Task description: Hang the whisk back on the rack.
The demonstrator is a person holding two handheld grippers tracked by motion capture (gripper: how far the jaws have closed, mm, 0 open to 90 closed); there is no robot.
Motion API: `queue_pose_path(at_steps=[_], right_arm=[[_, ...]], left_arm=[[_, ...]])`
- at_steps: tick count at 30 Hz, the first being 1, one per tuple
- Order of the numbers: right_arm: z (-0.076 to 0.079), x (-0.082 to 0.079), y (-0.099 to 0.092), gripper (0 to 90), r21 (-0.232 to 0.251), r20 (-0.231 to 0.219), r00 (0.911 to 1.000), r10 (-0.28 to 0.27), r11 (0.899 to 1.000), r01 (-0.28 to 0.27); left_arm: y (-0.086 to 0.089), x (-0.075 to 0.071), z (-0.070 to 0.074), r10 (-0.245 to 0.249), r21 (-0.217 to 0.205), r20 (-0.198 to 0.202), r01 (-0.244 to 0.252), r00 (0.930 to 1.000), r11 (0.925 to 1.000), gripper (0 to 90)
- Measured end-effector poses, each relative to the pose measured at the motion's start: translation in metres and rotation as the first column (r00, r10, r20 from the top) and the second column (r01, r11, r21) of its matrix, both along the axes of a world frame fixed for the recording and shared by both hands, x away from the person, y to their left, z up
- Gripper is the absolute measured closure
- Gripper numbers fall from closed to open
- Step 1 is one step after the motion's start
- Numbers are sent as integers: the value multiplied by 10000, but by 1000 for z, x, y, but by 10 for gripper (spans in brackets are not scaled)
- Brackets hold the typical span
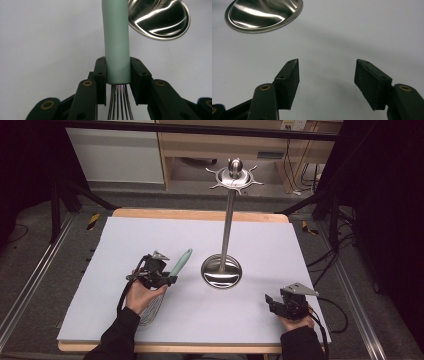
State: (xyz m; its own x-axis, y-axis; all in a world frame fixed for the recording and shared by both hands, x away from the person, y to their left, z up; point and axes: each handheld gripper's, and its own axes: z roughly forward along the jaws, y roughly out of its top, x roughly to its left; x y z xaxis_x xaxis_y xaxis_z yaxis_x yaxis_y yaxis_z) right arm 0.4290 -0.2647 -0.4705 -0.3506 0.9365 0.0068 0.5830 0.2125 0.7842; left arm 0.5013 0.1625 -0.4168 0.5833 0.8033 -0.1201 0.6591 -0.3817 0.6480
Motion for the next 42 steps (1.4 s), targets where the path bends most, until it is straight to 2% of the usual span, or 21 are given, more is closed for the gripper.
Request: queue_pose_path(at_steps=[3, 4, 5, 7, 9, 10, 11, 15, 22, 23, 26, 35, 37, 39, 40, 42], right_arm=[[0, 0, 0, 370, 9, -2, 10000, 2, 10000, -2], [0, 0, 0, 370, 11, 15, 10000, 13, 10000, -13], [0, 0, 0, 370, 0, 30, 10000, 19, 10000, -19], [0, 0, 0, 370, 11, 16, 10000, 0, 10000, 0], [0, 0, 0, 369, 25, 18, 10000, 2, 10000, -2], [0, 0, 0, 369, 25, 18, 10000, 2, 10000, -2], [0, 0, 0, 370, 27, 27, 10000, 15, 10000, -15], [0, 0, 0, 370, 50, 20, 10000, 31, 10000, -31], [0, 0, 1, 370, 26, 71, 10000, 61, 10000, -61], [0, -1, 1, 369, 26, 58, 10000, 55, 10000, -55], [0, -1, 1, 370, 35, 84, 9999, 66, 10000, -66], [1, -1, 1, 370, 19, 105, 9999, 90, 10000, -90], [1, -1, 1, 369, 38, 143, 9999, 89, 10000, -90], [1, -1, 1, 369, 41, 152, 9998, 86, 10000, -87], [2, -1, 1, 368, 79, 157, 9998, 75, 9999, -76], [2, -1, 2, 367, 76, 160, 9998, 73, 9999, -74]], left_arm=[[4, -5, 5, 49, -226, 341, -41, 9994, 9997, 689], [4, -5, 5, 49, -226, 341, -41, 9994, 9997, 689], [9, -9, 10, 94, -480, 617, -64, 9981, 9988, 689], [11, -11, 11, 140, -610, 730, -96, 9972, 9981, 689], [18, -16, 16, 280, -939, 1056, -181, 9940, 9954, 689], [18, -16, 16, 280, -939, 1056, -181, 9940, 9954, 690], [23, -19, 19, 339, -1150, 1209, -199, 9921, 9932, 690], [31, -24, 24, 492, -1478, 1544, -262, 9868, 9887, 690], [39, -27, 31, 696, -1737, 1933, -357, 9787, 9841, 690], [41, -29, 33, 749, -1812, 2083, -367, 9752, 9828, 691], [43, -31, 36, 797, -1926, 2255, -357, 9710, 9806, 691], [51, -38, 47, 944, -2225, 2578, -360, 9616, 9743, 691], [53, -41, 52, 981, -2318, 2768, -326, 9559, 9722, 690], [53, -41, 54, 982, -2354, 2810, -306, 9547, 9714, 690], [55, -43, 57, 1030, -2463, 2979, -278, 9490, 9688, 690], [56, -44, 61, 1096, -2590, 3118, -265, 9438, 9655, 690]])
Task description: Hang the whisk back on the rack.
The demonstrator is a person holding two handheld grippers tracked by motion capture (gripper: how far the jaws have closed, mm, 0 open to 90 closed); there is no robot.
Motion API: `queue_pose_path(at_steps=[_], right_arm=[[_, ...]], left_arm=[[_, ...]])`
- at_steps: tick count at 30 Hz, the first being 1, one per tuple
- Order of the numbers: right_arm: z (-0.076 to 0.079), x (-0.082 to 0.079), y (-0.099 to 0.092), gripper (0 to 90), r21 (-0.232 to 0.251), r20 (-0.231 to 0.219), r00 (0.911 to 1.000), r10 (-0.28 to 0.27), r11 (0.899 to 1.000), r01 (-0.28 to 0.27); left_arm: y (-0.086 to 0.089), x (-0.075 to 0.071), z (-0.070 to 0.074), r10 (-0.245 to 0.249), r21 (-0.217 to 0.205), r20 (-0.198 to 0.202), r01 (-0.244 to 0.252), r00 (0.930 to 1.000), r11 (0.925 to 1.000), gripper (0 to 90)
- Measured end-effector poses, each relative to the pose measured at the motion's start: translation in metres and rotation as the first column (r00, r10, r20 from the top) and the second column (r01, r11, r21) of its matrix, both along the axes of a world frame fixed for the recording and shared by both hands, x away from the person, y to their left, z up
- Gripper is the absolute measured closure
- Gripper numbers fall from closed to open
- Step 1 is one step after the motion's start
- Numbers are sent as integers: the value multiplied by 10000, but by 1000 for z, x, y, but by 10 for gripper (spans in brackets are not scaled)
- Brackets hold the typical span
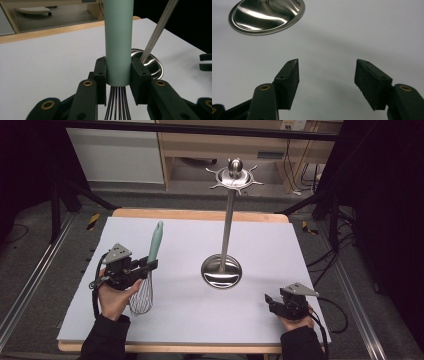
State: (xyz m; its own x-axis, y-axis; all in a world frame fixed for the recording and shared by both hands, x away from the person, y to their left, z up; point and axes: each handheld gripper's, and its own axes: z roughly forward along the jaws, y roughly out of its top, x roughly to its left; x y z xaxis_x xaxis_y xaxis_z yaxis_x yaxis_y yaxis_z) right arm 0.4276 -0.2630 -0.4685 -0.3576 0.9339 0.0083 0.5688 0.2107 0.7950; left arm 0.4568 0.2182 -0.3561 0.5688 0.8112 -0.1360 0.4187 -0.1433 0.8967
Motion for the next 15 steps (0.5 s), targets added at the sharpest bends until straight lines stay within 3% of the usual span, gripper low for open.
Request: queue_pose_path(at_steps=[9, 15], right_arm=[[0, -1, 1, 365, 21, 28, 10000, 55, 10000, -55], [1, -1, 2, 364, 121, 150, 9999, 68, 9999, -69]], left_arm=[[3, -4, 12, 91, -298, 620, -73, 9980, 9995, 690], [2, -4, 20, -35, -497, 743, 72, 9972, 9987, 690]])
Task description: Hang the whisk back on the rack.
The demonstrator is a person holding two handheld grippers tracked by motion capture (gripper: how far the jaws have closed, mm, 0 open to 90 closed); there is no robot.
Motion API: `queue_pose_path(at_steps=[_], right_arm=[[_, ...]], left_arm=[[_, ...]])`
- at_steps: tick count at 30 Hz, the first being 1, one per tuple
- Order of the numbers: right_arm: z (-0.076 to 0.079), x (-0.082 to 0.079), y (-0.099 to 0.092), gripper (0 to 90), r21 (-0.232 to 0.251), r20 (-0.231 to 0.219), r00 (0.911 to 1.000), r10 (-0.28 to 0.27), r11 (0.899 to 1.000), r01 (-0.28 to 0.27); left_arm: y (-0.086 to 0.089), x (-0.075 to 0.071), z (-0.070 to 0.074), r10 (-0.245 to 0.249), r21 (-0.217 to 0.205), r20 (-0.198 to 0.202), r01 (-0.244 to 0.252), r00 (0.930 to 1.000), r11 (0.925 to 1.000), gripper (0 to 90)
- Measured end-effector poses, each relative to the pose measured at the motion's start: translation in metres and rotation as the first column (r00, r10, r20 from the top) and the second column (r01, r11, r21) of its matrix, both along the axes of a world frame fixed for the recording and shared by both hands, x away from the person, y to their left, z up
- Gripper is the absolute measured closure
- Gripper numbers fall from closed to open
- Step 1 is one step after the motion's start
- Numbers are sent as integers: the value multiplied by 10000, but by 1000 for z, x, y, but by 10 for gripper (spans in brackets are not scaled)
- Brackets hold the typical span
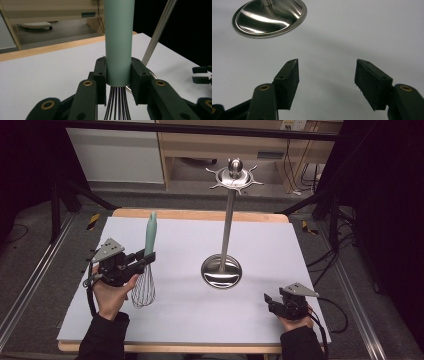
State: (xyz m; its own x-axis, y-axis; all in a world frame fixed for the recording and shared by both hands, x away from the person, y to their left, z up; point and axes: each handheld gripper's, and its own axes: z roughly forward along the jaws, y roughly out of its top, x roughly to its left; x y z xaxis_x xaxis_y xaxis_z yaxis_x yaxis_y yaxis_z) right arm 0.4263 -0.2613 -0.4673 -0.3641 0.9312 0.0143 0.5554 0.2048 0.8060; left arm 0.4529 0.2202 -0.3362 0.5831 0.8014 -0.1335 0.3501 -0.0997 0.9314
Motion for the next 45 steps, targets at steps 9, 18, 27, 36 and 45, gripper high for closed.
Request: queue_pose_path(at_steps=[9, 18, 27, 36, 45], right_arm=[[0, 0, 1, 364, 51, -37, 10000, 1, 10000, -1], [0, 1, 0, 364, -55, 57, 10000, 29, 10000, -29], [0, 1, 0, 364, -57, 61, 10000, 22, 10000, -22], [0, 1, 0, 364, -16, 35, 10000, -9, 10000, 9], [0, 1, 0, 365, -11, 23, 10000, -3, 10000, 3]], left_arm=[[-14, 0, 20, -367, -39, 363, 369, 9987, 9993, 689], [-32, 1, 36, -773, 25, 768, 773, 9940, 9970, 690], [-48, -1, 50, -1113, 187, 1046, 1100, 9883, 9938, 690], [-61, -5, 65, -1351, 334, 1300, 1318, 9823, 9907, 690], [-73, -4, 75, -1474, 492, 1459, 1416, 9783, 9887, 689]])
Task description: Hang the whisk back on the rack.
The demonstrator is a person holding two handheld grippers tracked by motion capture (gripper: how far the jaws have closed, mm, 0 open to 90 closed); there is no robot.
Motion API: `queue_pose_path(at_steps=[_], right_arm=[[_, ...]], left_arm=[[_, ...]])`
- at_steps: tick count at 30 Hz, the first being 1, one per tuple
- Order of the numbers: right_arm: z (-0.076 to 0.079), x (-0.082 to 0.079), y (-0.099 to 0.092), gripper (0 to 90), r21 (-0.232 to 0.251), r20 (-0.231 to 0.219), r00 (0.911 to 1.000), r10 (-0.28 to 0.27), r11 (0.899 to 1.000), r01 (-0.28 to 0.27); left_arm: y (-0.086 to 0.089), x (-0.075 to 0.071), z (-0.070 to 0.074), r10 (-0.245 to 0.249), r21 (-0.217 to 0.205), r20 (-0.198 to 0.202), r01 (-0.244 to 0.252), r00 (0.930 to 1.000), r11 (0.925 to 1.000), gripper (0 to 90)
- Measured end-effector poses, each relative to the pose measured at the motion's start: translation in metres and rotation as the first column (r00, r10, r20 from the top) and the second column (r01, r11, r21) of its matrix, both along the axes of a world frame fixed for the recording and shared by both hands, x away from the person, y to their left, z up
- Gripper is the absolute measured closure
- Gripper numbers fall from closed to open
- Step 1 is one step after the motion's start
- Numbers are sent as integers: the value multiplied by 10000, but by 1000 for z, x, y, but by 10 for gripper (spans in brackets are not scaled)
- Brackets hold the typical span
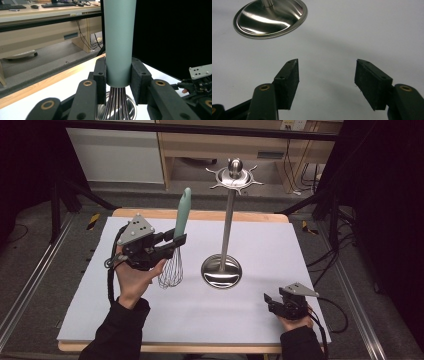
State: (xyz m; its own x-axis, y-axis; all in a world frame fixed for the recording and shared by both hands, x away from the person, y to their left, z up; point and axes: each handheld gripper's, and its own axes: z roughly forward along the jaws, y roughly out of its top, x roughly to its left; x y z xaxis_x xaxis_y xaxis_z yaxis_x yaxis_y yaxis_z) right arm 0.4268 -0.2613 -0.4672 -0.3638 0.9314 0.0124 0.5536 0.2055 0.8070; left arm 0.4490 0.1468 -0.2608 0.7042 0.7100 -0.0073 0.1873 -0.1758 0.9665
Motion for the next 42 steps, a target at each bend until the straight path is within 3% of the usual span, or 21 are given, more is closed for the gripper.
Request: queue_pose_path(at_steps=[28, 42], right_arm=[[0, 0, 0, 364, 43, -24, 10000, -56, 10000, 56], [0, 0, 0, 365, 88, 8, 10000, -40, 10000, 40]], left_arm=[[-32, 13, 12, -128, 387, -40, 129, 9999, 9992, 689], [-40, 22, 12, 134, 694, -157, -123, 9998, 9975, 689]])
